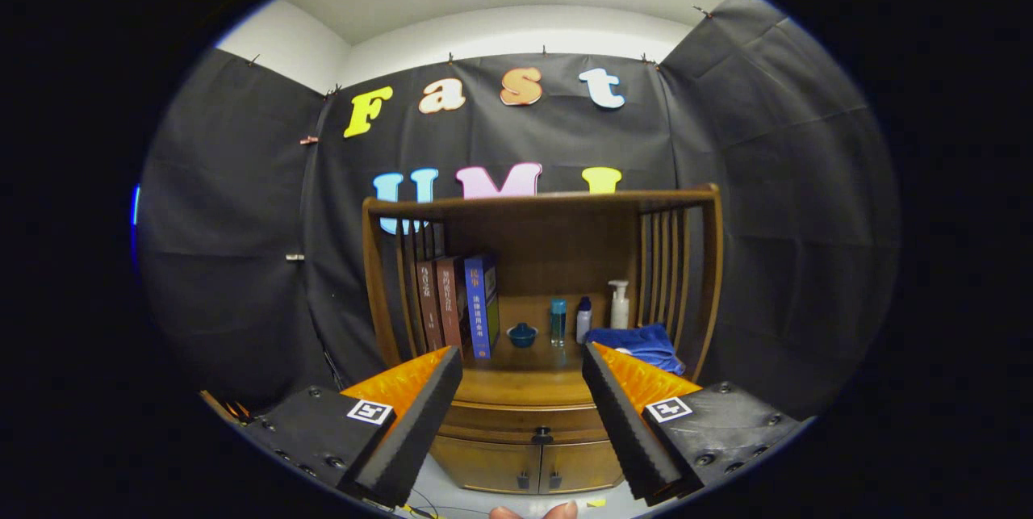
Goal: Pull open the drawer, take out the items inside it, and place them on the countertop above the cabinet.
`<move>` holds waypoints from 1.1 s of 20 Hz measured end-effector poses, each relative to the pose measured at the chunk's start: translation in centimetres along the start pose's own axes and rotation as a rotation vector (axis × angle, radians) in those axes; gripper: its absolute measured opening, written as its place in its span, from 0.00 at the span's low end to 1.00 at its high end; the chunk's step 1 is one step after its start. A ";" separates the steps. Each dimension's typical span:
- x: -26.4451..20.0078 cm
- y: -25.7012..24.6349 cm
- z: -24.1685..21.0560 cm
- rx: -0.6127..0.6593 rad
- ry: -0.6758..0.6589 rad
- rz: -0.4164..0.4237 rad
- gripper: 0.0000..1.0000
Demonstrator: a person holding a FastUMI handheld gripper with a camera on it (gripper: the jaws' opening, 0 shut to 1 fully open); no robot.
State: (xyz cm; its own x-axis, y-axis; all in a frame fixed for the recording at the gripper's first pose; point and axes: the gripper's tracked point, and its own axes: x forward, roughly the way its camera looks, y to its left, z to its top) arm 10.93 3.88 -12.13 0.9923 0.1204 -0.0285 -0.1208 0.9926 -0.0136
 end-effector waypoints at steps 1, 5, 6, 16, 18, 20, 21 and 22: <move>1.4 0.1 -1.8 0.010 0.010 0.012 0.98; 6.2 -1.2 -9.6 0.075 0.066 -0.004 0.98; 7.3 -1.8 -11.7 0.078 0.082 -0.014 0.98; 13.9 -4.8 -27.0 0.030 0.258 -0.067 0.95; 14.4 -5.1 -28.3 0.025 0.265 -0.093 0.63; 14.0 -5.3 -28.4 0.042 0.264 -0.120 0.57; 13.8 -5.2 -28.1 0.053 0.262 -0.126 0.51; 14.5 -5.4 -28.4 0.045 0.246 -0.134 0.51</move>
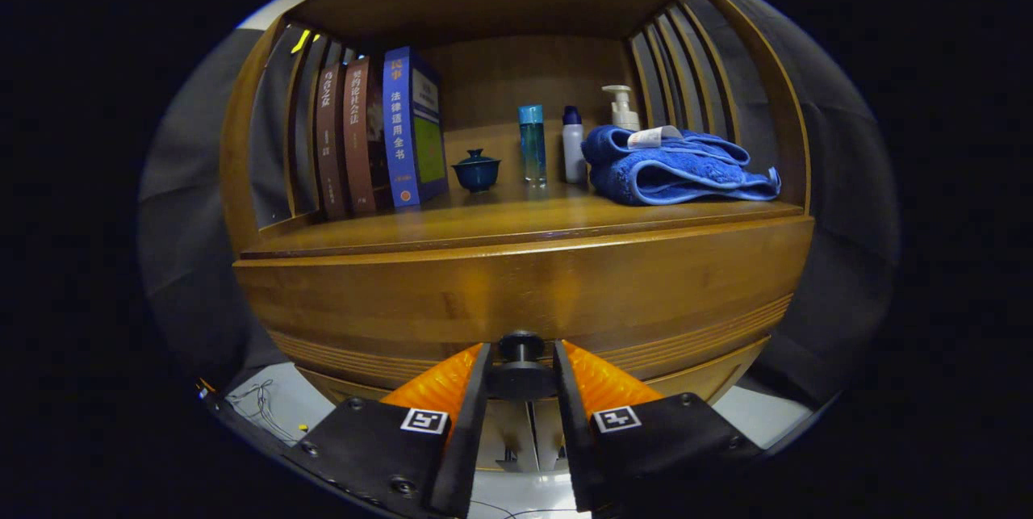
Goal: Pull open the drawer, take out the items inside it, and place them on the countertop above the cabinet.
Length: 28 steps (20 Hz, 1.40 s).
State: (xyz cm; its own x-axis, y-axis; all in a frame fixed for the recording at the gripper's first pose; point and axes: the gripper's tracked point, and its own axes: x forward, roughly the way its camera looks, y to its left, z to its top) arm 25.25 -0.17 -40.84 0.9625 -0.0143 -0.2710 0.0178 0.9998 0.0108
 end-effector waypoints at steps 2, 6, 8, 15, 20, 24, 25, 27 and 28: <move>-0.6 0.0 0.2 -0.014 -0.009 0.000 0.44; -0.9 0.0 -0.1 -0.022 0.005 0.009 0.30; -2.0 -0.2 -0.3 -0.019 0.012 0.009 0.30; -8.0 -0.5 -1.6 -0.003 0.033 0.017 0.30; -12.4 -0.7 -2.6 0.002 0.047 0.032 0.30; -14.8 -1.0 -3.2 -0.005 0.048 0.036 0.30; -15.4 -1.0 -3.2 -0.007 0.042 0.031 0.30; -16.3 -1.0 -3.7 0.014 0.039 0.029 0.30; -16.8 -1.1 -4.0 0.019 0.043 0.030 0.30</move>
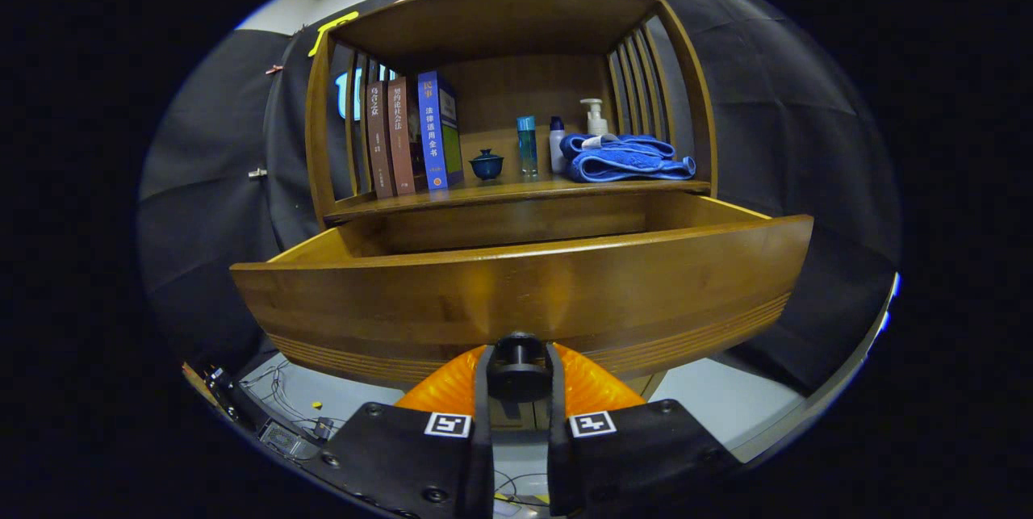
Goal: Pull open the drawer, take out the items inside it, and place them on the countertop above the cabinet.
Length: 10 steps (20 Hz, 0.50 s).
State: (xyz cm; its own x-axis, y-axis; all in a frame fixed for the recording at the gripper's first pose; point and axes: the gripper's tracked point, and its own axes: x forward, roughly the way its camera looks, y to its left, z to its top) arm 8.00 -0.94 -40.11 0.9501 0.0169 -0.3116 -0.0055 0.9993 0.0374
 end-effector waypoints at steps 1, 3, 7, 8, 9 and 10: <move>-0.4 -0.2 -0.4 -0.002 0.006 0.000 0.30; -1.2 -0.1 -0.9 -0.006 0.005 0.006 0.30; -1.4 -0.1 -1.1 0.001 0.006 0.011 0.30; -1.2 0.0 -1.1 0.005 0.011 0.027 0.31; -1.2 0.0 -1.3 0.013 0.035 0.037 0.44; -1.3 -0.3 -0.9 0.017 0.042 0.037 0.57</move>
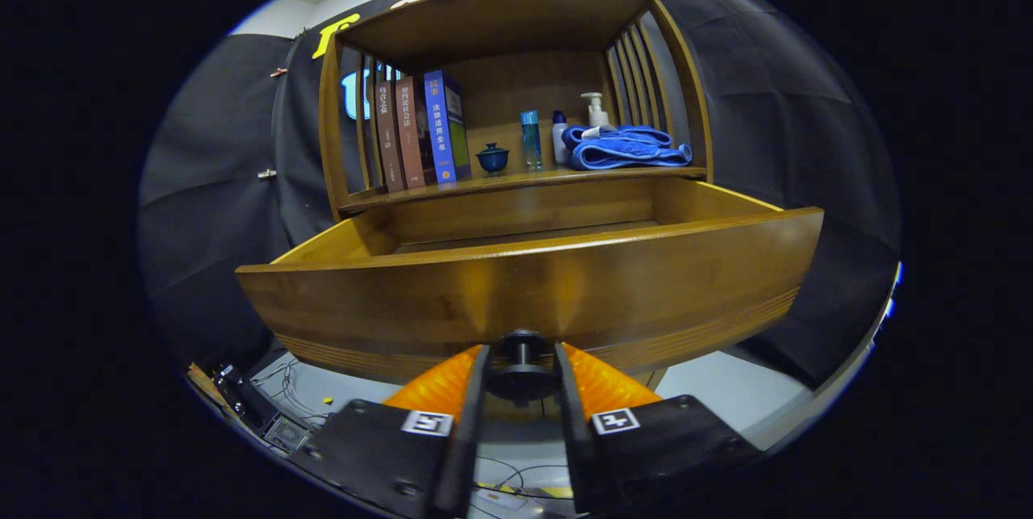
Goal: Pull open the drawer, take out the items inside it, and place them on the countertop above the cabinet.
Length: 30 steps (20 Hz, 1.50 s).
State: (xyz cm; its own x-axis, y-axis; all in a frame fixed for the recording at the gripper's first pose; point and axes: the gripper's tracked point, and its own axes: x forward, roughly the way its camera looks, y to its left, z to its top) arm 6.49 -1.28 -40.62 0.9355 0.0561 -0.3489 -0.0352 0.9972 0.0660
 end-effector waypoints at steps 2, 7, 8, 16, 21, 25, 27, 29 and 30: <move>-0.7 -0.2 1.8 0.004 -0.034 0.002 0.84; -3.5 1.0 8.7 0.052 -0.065 0.044 0.99; -3.6 0.7 10.3 0.039 -0.070 0.025 0.99; 0.4 3.1 16.9 0.010 0.092 0.064 0.99; 5.8 3.7 15.2 -0.012 0.290 0.053 0.99; 9.5 3.8 11.8 -0.082 0.495 0.059 0.99; 11.7 3.2 9.6 -0.121 0.593 0.047 0.99; 13.0 2.4 8.1 -0.122 0.670 0.014 0.99; 13.7 1.9 7.4 -0.112 0.698 -0.009 0.99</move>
State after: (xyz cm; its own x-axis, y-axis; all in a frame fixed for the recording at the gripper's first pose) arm 21.86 0.98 -38.33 0.4934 0.0290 -0.8693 -0.0999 0.9947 -0.0235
